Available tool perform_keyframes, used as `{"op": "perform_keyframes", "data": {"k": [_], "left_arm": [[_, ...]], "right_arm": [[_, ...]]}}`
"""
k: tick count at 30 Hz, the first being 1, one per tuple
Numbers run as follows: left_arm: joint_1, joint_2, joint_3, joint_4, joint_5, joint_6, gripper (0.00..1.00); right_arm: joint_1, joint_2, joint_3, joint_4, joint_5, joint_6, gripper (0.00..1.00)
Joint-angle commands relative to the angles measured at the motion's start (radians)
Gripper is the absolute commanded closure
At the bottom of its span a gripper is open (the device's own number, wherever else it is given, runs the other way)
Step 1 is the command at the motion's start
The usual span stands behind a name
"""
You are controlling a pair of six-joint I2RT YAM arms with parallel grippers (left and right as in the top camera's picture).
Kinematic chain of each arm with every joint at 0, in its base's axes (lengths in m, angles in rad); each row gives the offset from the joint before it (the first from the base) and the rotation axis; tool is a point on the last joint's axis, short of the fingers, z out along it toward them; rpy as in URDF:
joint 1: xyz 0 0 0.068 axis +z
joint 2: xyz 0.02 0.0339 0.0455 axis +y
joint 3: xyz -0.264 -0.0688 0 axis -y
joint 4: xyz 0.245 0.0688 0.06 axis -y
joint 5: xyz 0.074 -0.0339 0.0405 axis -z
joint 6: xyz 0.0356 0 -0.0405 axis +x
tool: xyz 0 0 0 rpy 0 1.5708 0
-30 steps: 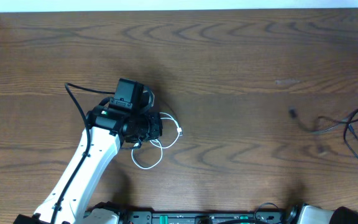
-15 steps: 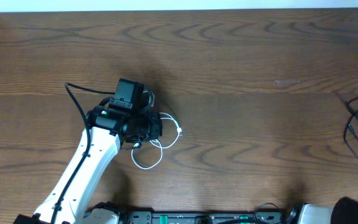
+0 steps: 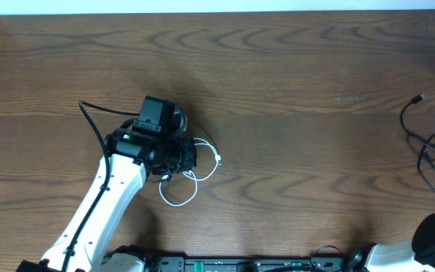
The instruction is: Untangle cables
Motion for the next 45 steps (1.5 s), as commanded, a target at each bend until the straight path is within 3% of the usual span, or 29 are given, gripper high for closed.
{"op": "perform_keyframes", "data": {"k": [1, 6, 15, 20, 25, 31, 33, 35, 37, 40, 43, 45], "left_arm": [[-0.003, -0.014, -0.007, -0.003, -0.017, 0.020, 0.92], [-0.003, -0.014, -0.007, -0.003, -0.017, 0.020, 0.93], [-0.003, -0.014, -0.007, -0.002, -0.024, 0.020, 0.93], [-0.003, -0.014, -0.007, 0.054, 0.016, 0.020, 0.93], [-0.023, -0.014, -0.007, 0.305, 0.301, 0.013, 0.92], [-0.178, -0.013, -0.007, 0.708, 0.610, -0.015, 0.92], [-0.239, -0.013, -0.007, 0.786, 0.642, -0.013, 0.92], [-0.280, -0.013, -0.007, 0.798, 0.637, 0.013, 0.76], [-0.305, -0.013, -0.007, 0.765, 0.596, 0.047, 0.72], [-0.310, -0.013, -0.007, 0.679, 0.488, 0.054, 0.49], [-0.310, -0.013, -0.007, 0.573, 0.301, 0.054, 0.39], [-0.310, -0.013, -0.007, 0.496, 0.153, 0.054, 0.38]], "right_arm": [[-0.037, 0.009, -0.002, 0.006, -0.153, 0.014, 0.42], [-0.053, 0.009, -0.002, 0.011, -0.282, 0.014, 0.29], [-0.049, 0.009, -0.002, -0.006, -0.410, 0.014, 0.23], [-0.048, 0.009, -0.002, -0.037, -0.623, 0.003, 0.19], [-0.024, 0.009, -0.003, -0.122, -0.819, -0.075, 0.17], [0.066, 0.009, -0.003, -0.176, -0.803, -0.151, 0.16], [0.104, 0.009, -0.003, -0.178, -0.783, -0.151, 0.16], [0.130, 0.009, -0.003, -0.178, -0.782, -0.156, 0.15], [0.151, 0.009, -0.003, -0.177, -0.779, -0.156, 0.15], [0.174, 0.009, -0.003, -0.180, -0.772, -0.171, 0.14], [0.200, 0.009, -0.003, -0.200, -0.772, -0.174, 0.13], [0.217, 0.009, -0.003, -0.226, -0.771, -0.174, 0.11]]}}
